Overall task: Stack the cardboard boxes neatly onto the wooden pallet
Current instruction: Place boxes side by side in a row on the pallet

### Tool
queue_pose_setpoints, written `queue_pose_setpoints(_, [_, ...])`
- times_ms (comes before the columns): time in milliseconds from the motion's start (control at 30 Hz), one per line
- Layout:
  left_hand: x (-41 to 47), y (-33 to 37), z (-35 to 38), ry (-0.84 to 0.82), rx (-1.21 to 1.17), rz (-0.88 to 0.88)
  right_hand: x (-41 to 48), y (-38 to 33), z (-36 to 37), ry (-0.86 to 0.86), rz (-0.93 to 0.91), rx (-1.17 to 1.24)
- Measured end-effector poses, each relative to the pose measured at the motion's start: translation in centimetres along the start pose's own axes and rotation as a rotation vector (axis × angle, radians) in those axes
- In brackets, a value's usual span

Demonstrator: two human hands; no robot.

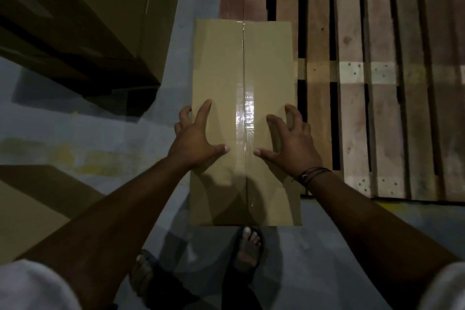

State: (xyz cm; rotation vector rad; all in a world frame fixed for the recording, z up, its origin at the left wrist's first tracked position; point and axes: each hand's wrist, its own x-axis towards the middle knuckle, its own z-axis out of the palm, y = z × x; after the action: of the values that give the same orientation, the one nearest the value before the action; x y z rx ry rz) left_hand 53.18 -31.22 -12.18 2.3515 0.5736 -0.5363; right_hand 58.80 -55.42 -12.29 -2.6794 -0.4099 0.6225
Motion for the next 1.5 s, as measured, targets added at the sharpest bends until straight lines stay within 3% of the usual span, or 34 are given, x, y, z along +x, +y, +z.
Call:
queue_pose_setpoints(367, [-8.5,-1.6,2.3,-0.102,0.122,-0.071,-3.9,-1.2,1.7,-0.001,0.008,-0.122])
queue_pose_setpoints(700, [-16.3,-6.5,4.1,-0.178,0.223,0.101,-15.3,-0.2,4.7,-0.180,0.058,-0.122])
queue_pose_setpoints(1000, [-17.2,-9.7,4.1,-0.039,0.033,0.181,-19.8,-0.2,8.5,0.010,0.061,-0.114])
queue_pose_setpoints(1300, [-17.3,-9.8,4.7,0.137,0.152,0.297,-19.5,-0.3,10.0,0.198,0.038,-0.174])
queue_pose_setpoints(1500, [-16.1,-8.5,4.2,0.188,0.198,0.327,-17.7,0.3,8.6,0.208,0.022,-0.148])
